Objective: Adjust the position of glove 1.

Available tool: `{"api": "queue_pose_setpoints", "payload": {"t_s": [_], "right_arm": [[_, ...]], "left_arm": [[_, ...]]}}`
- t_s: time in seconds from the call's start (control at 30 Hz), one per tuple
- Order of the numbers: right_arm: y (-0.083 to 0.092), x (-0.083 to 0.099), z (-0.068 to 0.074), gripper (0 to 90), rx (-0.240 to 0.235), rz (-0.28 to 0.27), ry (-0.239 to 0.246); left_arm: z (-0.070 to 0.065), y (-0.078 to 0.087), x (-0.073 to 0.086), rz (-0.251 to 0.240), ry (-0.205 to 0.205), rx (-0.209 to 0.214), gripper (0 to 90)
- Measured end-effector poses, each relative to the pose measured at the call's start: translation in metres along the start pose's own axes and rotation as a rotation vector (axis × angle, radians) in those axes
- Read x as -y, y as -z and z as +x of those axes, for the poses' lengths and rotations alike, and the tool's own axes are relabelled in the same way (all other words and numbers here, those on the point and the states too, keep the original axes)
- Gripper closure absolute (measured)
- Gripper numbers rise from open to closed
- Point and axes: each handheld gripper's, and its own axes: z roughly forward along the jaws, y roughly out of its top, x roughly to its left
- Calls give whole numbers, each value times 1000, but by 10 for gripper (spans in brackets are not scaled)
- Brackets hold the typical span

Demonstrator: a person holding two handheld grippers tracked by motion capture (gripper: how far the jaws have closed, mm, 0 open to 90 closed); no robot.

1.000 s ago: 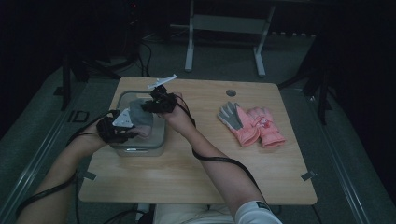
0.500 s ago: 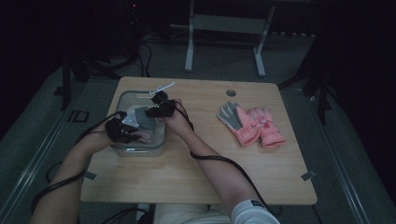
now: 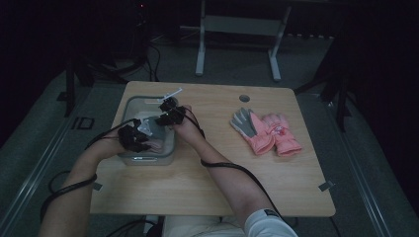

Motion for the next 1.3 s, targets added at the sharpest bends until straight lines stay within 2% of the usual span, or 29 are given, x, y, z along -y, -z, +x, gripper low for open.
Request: {"api": "queue_pose_setpoints", "payload": {"t_s": [0.1, 0.17, 0.3, 0.33, 0.37, 0.4, 0.53, 0.57, 0.63, 0.7, 0.87, 1.13, 1.3], "right_arm": [[6, -1, -2, 603, -17, -18, -11], [11, -1, -3, 570, -20, -22, -7], [18, 0, -4, 535, -38, -37, -17], [20, 0, -4, 523, -48, -40, -18], [26, 2, -3, 517, -52, -47, -6], [28, 2, -3, 519, -55, -50, 0], [41, 4, -2, 547, -72, -81, 15], [44, 5, -2, 550, -75, -84, 14], [51, 6, -2, 555, -76, -98, 23], [60, 8, -3, 558, -81, -112, 22], [77, 17, -4, 565, -80, -130, 26], [106, 41, -13, 575, -60, -153, 21], [125, 54, -20, 581, -43, -172, 17]], "left_arm": [[3, 1, 1, -10, 17, -1, 672], [4, 1, 1, 3, 22, 1, 631], [4, 4, 0, -7, 45, 10, 482], [5, 8, 0, -20, 67, 8, 482], [5, 13, -1, -32, 73, -24, 412], [4, 16, -2, -46, 75, -33, 416], [2, 28, -8, -93, 101, -45, 415], [2, 32, -10, -112, 119, -41, 398], [-2, 37, -15, -145, 128, -49, 371], [-5, 40, -21, -145, 118, -66, 351], [-14, 43, -33, -160, 114, -58, 353], [-28, 50, -54, -189, 84, -19, 354], [-40, 52, -70, -236, 61, 21, 354]]}}
